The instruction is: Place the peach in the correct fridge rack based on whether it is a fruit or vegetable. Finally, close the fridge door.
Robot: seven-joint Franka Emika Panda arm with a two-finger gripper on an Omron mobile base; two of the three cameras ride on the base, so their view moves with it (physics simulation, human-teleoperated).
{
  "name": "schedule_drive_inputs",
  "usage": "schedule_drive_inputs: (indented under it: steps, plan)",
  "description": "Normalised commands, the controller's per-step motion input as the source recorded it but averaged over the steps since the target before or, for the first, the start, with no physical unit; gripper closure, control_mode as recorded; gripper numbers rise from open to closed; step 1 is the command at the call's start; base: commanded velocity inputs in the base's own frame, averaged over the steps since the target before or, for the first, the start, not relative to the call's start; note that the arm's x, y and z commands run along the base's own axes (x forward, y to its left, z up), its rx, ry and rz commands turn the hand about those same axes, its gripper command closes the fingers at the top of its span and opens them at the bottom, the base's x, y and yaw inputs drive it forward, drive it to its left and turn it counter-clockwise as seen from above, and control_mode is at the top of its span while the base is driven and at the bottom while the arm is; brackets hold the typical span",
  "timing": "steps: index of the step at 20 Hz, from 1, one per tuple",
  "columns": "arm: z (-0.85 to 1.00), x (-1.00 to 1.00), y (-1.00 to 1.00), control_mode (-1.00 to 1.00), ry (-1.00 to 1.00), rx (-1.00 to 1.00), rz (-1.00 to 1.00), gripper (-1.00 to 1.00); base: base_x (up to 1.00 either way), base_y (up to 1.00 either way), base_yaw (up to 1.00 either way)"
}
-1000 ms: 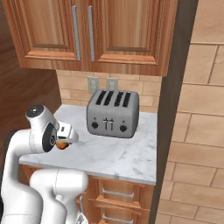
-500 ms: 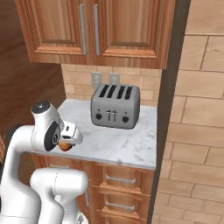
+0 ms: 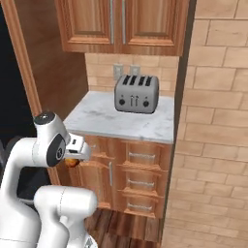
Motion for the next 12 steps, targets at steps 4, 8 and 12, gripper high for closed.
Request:
schedule_drive_inputs:
  steps: [4,8,12]
  plan:
    - [0.00,0.00,0.00,1.00,0.00,0.00,0.00,1.00,-1.00,0.17,0.00]
    - [0.00,0.00,0.00,1.00,0.00,0.00,0.00,1.00,-1.00,0.56,0.00]
    - [0.00,0.00,0.00,1.00,0.00,0.00,0.00,1.00,-0.97,0.96,0.00]
